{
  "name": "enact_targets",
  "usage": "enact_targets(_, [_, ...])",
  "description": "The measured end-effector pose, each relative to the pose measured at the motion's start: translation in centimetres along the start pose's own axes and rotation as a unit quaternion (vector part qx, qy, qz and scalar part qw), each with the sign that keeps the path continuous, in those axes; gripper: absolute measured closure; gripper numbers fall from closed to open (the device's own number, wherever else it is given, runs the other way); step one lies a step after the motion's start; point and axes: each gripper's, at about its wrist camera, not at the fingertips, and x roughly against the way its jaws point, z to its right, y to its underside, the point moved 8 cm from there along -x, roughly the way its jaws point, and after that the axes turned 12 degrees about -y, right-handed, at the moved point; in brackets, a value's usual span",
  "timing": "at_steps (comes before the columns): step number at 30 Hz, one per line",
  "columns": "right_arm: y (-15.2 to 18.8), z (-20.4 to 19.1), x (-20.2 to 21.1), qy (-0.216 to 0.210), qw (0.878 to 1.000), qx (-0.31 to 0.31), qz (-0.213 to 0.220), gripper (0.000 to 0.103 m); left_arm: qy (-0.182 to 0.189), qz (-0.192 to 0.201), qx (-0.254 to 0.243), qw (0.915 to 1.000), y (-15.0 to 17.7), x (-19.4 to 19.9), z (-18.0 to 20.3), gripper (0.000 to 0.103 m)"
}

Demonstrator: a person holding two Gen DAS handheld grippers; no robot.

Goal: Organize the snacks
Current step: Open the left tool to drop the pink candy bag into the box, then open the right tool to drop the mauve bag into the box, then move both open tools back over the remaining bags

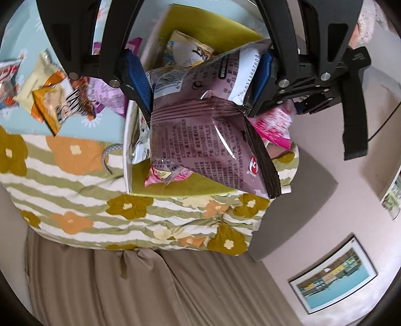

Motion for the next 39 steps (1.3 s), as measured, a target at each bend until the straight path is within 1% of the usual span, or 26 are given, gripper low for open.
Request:
enact_targets(1, [0.2, 0.1, -0.3, 0.004, 1.0, -0.006, -0.001, 0.035, 0.001, 0.002, -0.001, 1.0, 0.0, -0.2, -0.1, 0.0])
enact_targets(3, [0.6, 0.2, -0.8, 0.01, 1.0, -0.016, -0.005, 0.035, 0.006, 0.014, -0.01, 0.9998, -0.1, -0.2, -0.3, 0.0])
enact_targets(6, [1.0, 0.1, -1.4, 0.018, 1.0, -0.021, -0.014, 0.035, -0.001, 0.014, -0.031, 0.9994, 0.2, -0.2, -0.3, 0.0])
enact_targets(9, [1.0, -0.2, -1.7, 0.016, 0.999, -0.024, -0.019, 0.035, -0.004, 0.015, -0.04, 0.9991, 0.8, 0.3, -0.4, 0.0])
enact_targets(16, [0.7, -1.2, -2.8, -0.008, 0.999, -0.026, -0.024, 0.034, -0.019, 0.027, -0.031, 0.999, 0.8, 2.0, -1.9, 0.0])
enact_targets(19, [0.4, -1.7, -3.5, -0.014, 0.999, -0.03, -0.029, 0.033, -0.027, 0.026, -0.025, 0.999, 0.7, 2.4, -2.8, 0.0])
enact_targets(21, [0.3, -1.8, -3.9, -0.008, 0.999, -0.029, -0.031, 0.032, -0.029, 0.03, -0.02, 0.9989, 0.5, 2.7, -3.4, 0.0])
enact_targets(24, [0.1, -1.7, -4.7, -0.001, 0.999, -0.037, -0.035, 0.029, -0.035, 0.032, -0.012, 0.9988, 0.3, 2.9, -4.3, 0.0])
enact_targets(25, [0.1, -1.6, -4.8, -0.002, 0.999, -0.043, -0.033, 0.024, -0.033, 0.032, -0.009, 0.9989, 0.3, 3.0, -4.3, 0.0])
enact_targets(26, [0.2, -1.5, -4.8, -0.004, 0.998, -0.048, -0.029, 0.012, -0.031, 0.033, -0.005, 0.999, 0.3, 3.1, -4.5, 0.0])
enact_targets(28, [0.3, -1.3, -4.5, -0.004, 0.999, -0.052, -0.017, 0.004, -0.031, 0.034, -0.004, 0.9989, 0.5, 3.1, -4.6, 0.0])
enact_targets(35, [1.3, -0.5, -3.5, 0.012, 0.999, -0.052, -0.003, 0.004, -0.028, 0.027, -0.009, 0.9992, 1.4, 3.0, -4.3, 0.0])
enact_targets(39, [1.5, -0.7, -2.6, 0.014, 0.999, -0.048, 0.006, 0.004, -0.028, 0.037, -0.015, 0.9988, 1.2, 4.0, -3.9, 0.0])
